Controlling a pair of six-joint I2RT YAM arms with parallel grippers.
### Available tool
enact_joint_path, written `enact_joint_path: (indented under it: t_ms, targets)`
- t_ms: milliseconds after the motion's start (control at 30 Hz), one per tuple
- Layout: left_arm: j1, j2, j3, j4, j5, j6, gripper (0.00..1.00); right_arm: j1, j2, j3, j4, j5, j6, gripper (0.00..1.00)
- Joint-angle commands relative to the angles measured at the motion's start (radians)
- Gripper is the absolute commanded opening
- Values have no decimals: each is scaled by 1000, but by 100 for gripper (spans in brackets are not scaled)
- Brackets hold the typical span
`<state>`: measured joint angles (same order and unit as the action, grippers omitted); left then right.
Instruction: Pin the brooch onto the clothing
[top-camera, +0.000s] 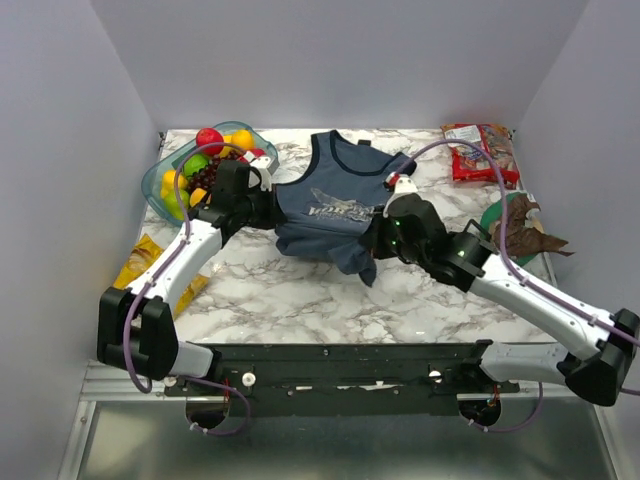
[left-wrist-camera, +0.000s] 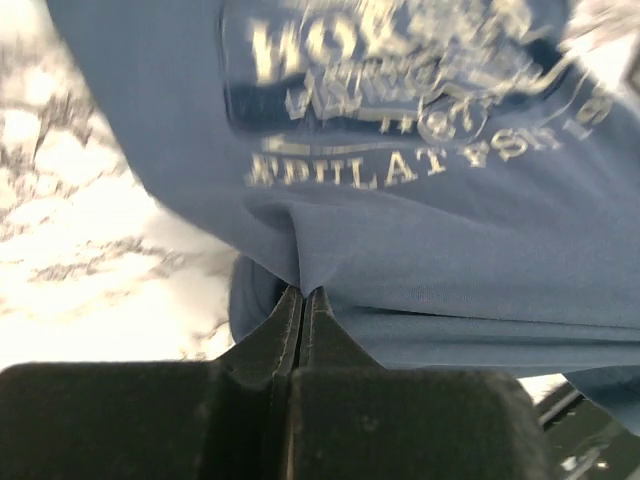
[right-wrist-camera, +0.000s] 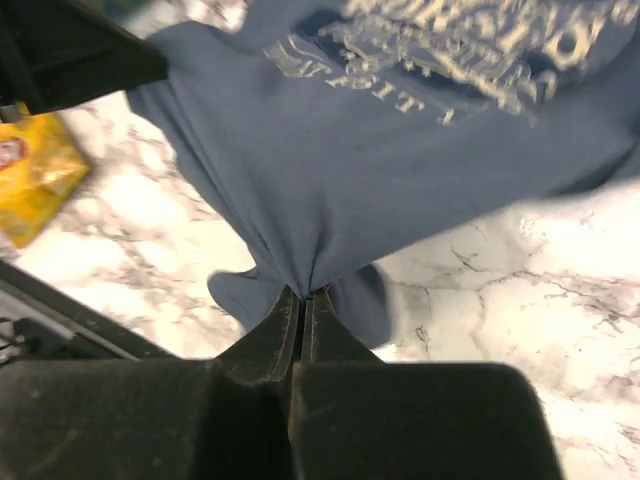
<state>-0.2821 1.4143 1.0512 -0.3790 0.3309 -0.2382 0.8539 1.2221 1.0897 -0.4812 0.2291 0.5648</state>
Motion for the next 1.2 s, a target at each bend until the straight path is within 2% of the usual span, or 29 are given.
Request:
enact_joint_path:
  t_ms: [0,33,67,100,167,367,500,600,767,967,1000,1033,1167]
  targets:
    - [46,15,-10,-21,-55,22,17,-4,-98,18,-204,125,-34,49]
    - [47,26,-2,-27,-43,22,30,-6,-104,10,-203,133,-25,59]
    - [47,44,4,-32,-27,20,53,-6,-105,1,-194,142,-14,68]
    - [46,49,7,-34,-4,22,65,-4,-99,-7,-192,154,-6,78]
    - [46,49,4,-34,2,20,82,-4,-90,-33,-194,156,4,83]
    - [46,-35,-43,-31,-68,19,98,-6,-96,-186,-165,122,101,93]
    - [46,-61,-71,-52,-145,49,99,-18,-92,-310,-83,76,121,95]
    - [47,-29,-51,-99,-236,71,99,-39,-62,-336,1,27,104,94]
    - [49,12,-34,-113,-204,77,99,-87,14,-379,168,-53,70,89]
    - [47,38,-37,-110,-170,77,99,-131,119,-387,266,-132,23,75]
    - [49,43,-36,-110,-161,76,99,-133,125,-389,280,-160,12,68]
    - [49,49,-36,-106,-152,76,99,-134,135,-387,288,-171,9,65]
    - [47,130,-20,-113,-161,76,96,-134,151,-387,308,-206,14,59]
